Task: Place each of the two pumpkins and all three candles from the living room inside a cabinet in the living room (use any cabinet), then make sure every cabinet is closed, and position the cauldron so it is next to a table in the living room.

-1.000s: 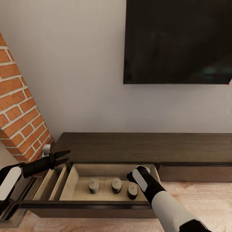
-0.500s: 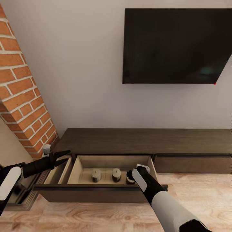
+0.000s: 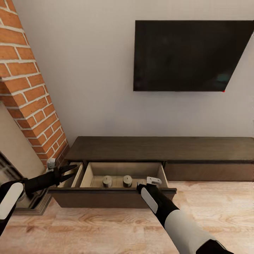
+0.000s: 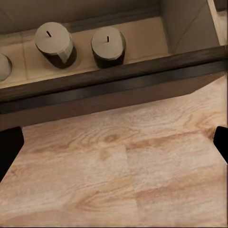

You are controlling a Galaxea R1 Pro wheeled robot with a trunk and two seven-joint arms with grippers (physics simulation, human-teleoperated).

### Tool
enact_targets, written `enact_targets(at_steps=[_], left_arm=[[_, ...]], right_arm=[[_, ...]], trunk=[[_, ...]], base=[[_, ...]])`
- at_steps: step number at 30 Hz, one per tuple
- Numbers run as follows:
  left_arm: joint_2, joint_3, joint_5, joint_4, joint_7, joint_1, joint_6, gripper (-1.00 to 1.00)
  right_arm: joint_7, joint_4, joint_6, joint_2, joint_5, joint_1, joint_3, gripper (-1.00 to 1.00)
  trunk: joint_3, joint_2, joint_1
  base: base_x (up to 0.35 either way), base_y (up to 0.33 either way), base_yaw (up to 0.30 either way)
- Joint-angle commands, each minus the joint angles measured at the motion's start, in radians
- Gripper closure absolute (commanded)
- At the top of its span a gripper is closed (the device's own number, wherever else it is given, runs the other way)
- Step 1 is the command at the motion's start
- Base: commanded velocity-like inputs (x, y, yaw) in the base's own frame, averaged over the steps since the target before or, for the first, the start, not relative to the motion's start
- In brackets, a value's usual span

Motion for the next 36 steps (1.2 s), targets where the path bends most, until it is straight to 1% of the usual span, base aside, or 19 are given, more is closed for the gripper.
enact_targets(at_steps=[1, 13, 19, 22, 25, 26, 27, 28, 29, 31, 33, 35, 36], left_arm=[[0.000, 0.000, -0.001, 0.000, 0.000, 0.000, 0.000, -1.00], [-0.001, 0.000, -0.001, 0.000, 0.000, 0.000, 0.000, -1.00], [-0.004, -0.001, -0.010, 0.001, 0.003, 0.000, 0.000, -1.00], [-0.007, -0.001, -0.020, 0.004, 0.017, 0.000, 0.000, -1.00], [-0.009, 0.001, -0.055, 0.004, 0.044, 0.000, 0.000, -1.00], [-0.010, 0.002, -0.082, 0.004, 0.064, -0.001, 0.000, -1.00], [-0.011, 0.002, -0.090, 0.004, 0.072, -0.001, 0.000, -1.00], [-0.012, 0.003, -0.103, 0.005, 0.091, -0.001, 0.000, -1.00], [-0.013, 0.004, -0.115, 0.005, 0.126, -0.001, -0.003, -1.00], [-0.013, 0.007, -0.123, 0.006, 0.177, -0.001, -0.004, -1.00], [-0.014, 0.006, -0.126, 0.007, 0.208, -0.001, -0.005, -1.00], [-0.014, 0.005, -0.128, 0.009, 0.234, 0.000, -0.006, -1.00], [-0.026, 0.002, -0.128, 0.014, 0.274, 0.000, -0.009, -1.00]], right_arm=[[0.000, 0.000, 0.000, 0.001, 0.000, 0.000, 0.000, -1.00], [-0.001, 0.005, -0.001, 0.003, -0.001, 0.000, 0.000, -1.00], [0.000, 0.007, 0.001, 0.003, -0.001, 0.000, 0.000, -1.00], [0.000, 0.008, 0.002, 0.003, -0.002, 0.000, 0.000, -1.00], [0.000, 0.009, 0.003, 0.003, -0.003, 0.000, 0.000, -1.00], [0.000, 0.010, 0.004, 0.003, -0.003, 0.000, 0.000, -1.00], [0.000, 0.010, 0.004, 0.003, -0.004, 0.000, -0.001, -1.00], [0.000, 0.010, 0.004, 0.003, -0.005, 0.000, 0.000, -1.00], [0.000, 0.009, 0.004, 0.003, -0.005, 0.000, 0.000, -1.00], [-0.001, 0.006, 0.004, 0.003, -0.004, 0.000, 0.001, -1.00], [-0.002, 0.003, 0.004, 0.003, -0.004, 0.000, 0.001, -1.00], [-0.002, 0.001, 0.004, 0.003, -0.007, 0.001, 0.000, -1.00], [-0.003, 0.000, 0.004, 0.003, -0.012, 0.002, 0.001, -1.00]], trunk=[[0.003, 0.007, -0.004], [0.041, 0.091, -0.050], [0.041, 0.091, -0.050], [0.041, 0.091, -0.050], [0.031, 0.070, -0.038], [0.028, 0.063, -0.035], [0.025, 0.056, -0.031], [0.025, 0.056, -0.031], [0.025, 0.056, -0.031], [0.025, 0.056, -0.031], [0.025, 0.056, -0.031], [0.019, 0.042, -0.023], [0.016, 0.035, -0.019]], base=[[-0.328, 0.000, 0.000], [-0.328, 0.000, 0.000], [-0.328, 0.000, 0.000], [-0.329, 0.000, 0.000], [-0.328, 0.000, 0.000], [-0.291, 0.000, 0.000], [-0.259, 0.000, 0.000], [-0.175, 0.000, 0.000], [-0.089, 0.000, 0.000], [-0.047, 0.000, 0.000], [-0.021, 0.000, 0.000], [-0.010, 0.000, 0.000], [-0.002, 0.000, 0.000]])
